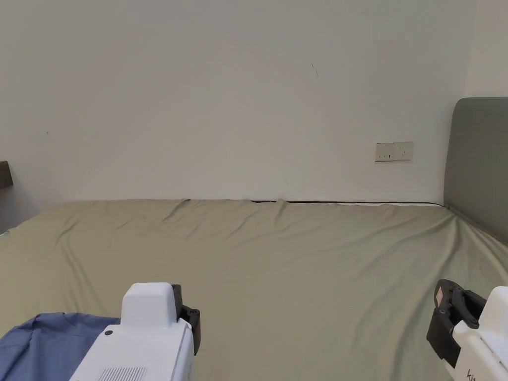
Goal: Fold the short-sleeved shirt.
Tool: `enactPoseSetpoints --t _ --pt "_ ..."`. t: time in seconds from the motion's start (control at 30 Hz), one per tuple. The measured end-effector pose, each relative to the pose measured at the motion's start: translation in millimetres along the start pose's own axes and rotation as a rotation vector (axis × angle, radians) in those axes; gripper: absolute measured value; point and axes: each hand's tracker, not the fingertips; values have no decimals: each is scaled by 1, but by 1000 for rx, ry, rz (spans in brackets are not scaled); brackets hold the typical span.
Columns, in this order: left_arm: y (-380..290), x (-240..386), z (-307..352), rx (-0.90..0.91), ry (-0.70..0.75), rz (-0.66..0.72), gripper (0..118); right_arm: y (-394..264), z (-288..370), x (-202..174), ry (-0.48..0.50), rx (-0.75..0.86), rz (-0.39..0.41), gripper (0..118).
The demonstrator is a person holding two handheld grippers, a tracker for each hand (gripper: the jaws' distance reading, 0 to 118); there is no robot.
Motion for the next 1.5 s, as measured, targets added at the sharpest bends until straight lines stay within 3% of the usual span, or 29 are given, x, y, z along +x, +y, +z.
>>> enactPoseSetpoints --t 0.17,0.5,0.6,0.77,0.97,1.1,1.23,1.4,1.5 --pt "-1 -1 5 10 -27 6 0 0 2 0 21 -1 -33 0" --pt "0 -1 5 8 -14 -34 0 -2 5 -3 23 3 -21 0" --pt "2 -2 8 4 -21 15 0 -4 7 -5 18 -2 4 0" --pt "1 1 20 23 -33 29 0 -8 11 -9 45 -21 -35 0" --pt "0 -3 28 23 6 -5 0 -9 12 -26 55 -26 0 0" --pt "-6 -34 37 8 42 31 0 -5 6 -62 151 -32 8 0" --pt "-11 -89 59 -22 231 -28 0 -2 -3 -132 326 -18 26 0" --pt "-12 -171 97 -34 453 39 0 -7 -4 -228 586 -7 46 0" --pt "-13 -202 112 -41 546 14 0 -16 -3 -270 688 -43 52 0"
